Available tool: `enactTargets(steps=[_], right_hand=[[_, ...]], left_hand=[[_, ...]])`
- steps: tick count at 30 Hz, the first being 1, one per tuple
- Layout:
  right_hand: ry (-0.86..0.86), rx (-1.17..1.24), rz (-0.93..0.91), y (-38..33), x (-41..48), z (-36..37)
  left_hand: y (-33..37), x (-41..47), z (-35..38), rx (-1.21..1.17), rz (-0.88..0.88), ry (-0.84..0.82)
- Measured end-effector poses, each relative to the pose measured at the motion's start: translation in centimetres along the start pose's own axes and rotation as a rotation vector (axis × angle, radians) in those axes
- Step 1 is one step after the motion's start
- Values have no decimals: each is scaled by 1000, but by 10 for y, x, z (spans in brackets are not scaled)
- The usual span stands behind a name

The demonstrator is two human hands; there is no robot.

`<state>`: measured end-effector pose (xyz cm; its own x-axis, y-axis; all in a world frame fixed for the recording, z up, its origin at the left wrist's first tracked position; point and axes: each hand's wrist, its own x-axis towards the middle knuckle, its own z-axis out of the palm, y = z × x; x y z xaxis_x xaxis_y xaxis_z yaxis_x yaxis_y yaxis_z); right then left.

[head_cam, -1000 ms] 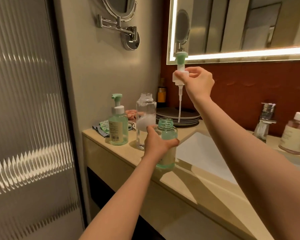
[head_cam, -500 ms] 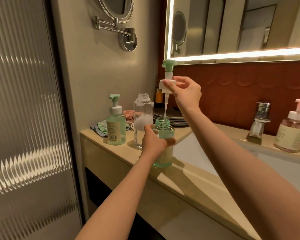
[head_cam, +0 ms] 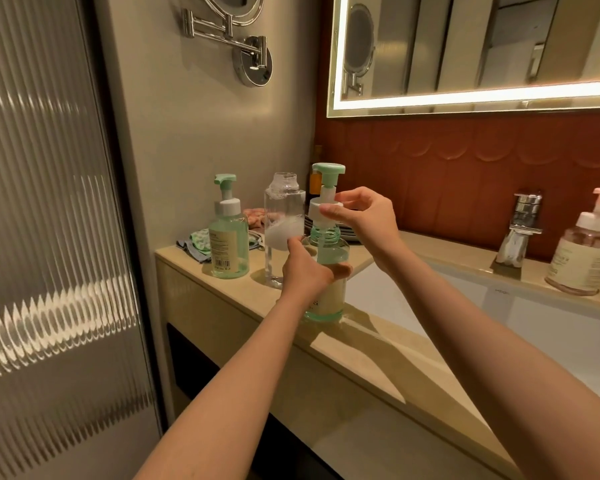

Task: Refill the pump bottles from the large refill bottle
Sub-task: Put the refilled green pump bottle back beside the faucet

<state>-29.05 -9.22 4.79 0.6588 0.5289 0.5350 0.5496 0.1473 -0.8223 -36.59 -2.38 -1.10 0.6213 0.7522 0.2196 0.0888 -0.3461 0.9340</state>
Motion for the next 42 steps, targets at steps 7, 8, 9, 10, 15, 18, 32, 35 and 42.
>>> enactTargets(steps=[7, 8, 9, 10, 15, 18, 32, 35, 42], right_hand=[[-83, -205, -31, 6, -6, -4], [-69, -234, -29, 7, -7, -4], [-44, -269, -32, 7, -9, -4], [-16, -323, -48, 6, -11, -2], [33, -537, -163, -5, -16, -2], [-21, -398, -98, -5, -16, -10], [-113, -308, -15, -1, -14, -3], [-129, -353, -3, -2, -12, -1], [-62, -450, -23, 0, -9, 2]], left_hand=[[0, -1, 0, -2, 7, -10], [0, -1, 0, -2, 10, -10], [0, -1, 0, -1, 13, -9], [0, 0, -1, -1, 13, -8], [-2, -1, 0, -25, 10, -8], [-1, -1, 0, -1, 17, 3], [0, -2, 0, 2, 14, -7], [-2, -1, 0, 0, 24, -9], [-1, -1, 0, -5, 22, -20]])
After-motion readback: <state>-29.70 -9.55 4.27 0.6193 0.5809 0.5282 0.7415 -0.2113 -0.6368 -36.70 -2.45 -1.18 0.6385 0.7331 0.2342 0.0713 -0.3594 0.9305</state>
